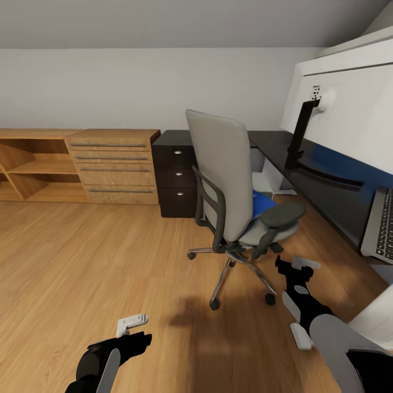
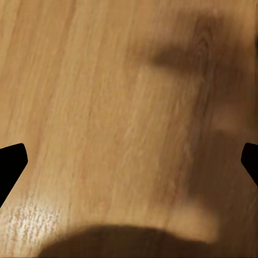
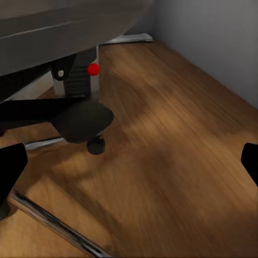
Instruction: In the bedroom, organize the workspace by keeping the computer under the desk, ensuring the monitor is on the desk, placing the keyboard on the desk next to the monitor, placing the mouse on the desk next to the keyboard, moving the folder from the swivel chair onto the desk next to the mouse, stacking the notebook on top of the folder with the pen on top of the notebook, and positioning the swivel chair next to the desk.
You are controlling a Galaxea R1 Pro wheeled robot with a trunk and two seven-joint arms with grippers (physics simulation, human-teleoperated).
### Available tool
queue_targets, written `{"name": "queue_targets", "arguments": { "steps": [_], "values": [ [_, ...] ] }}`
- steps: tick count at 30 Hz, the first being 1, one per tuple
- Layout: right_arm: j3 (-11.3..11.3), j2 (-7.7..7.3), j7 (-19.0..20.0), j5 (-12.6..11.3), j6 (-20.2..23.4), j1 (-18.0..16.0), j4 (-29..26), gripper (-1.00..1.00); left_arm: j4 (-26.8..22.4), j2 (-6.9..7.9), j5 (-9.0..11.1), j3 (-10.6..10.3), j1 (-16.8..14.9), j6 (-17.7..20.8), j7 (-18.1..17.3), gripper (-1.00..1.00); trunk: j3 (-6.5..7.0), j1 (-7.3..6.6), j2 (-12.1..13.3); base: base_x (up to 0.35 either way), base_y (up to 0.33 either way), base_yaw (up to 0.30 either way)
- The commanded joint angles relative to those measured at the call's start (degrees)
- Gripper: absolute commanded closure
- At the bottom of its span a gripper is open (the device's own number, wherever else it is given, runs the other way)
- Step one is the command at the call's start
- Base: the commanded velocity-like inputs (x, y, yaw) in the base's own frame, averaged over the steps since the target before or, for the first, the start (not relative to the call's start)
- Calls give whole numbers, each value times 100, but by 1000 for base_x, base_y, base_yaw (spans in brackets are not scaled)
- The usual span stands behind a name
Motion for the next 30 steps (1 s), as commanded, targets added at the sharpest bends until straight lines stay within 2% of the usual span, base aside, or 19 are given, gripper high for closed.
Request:
{"name": "queue_targets", "arguments": {
  "steps": [1, 22, 30],
  "values": [
    [7, 0, 11, -61, -50, -3, 6, -100, -6, -4, 61, 8, -3, 22, 43, -100, -5, 1, -2, 223, -78, 0],
    [7, 11, 2, -75, -153, -1, 16, -100, 1, -4, 62, 8, -3, 22, 41, -100, -6, 1, -2, 105, -14, 1],
    [7, 18, -7, -74, -343, 4, 22, -100, 4, -4, 59, 8, -3, 31, 48, -100, -29, 1, -2, 7, 0, 191]
  ]
}}
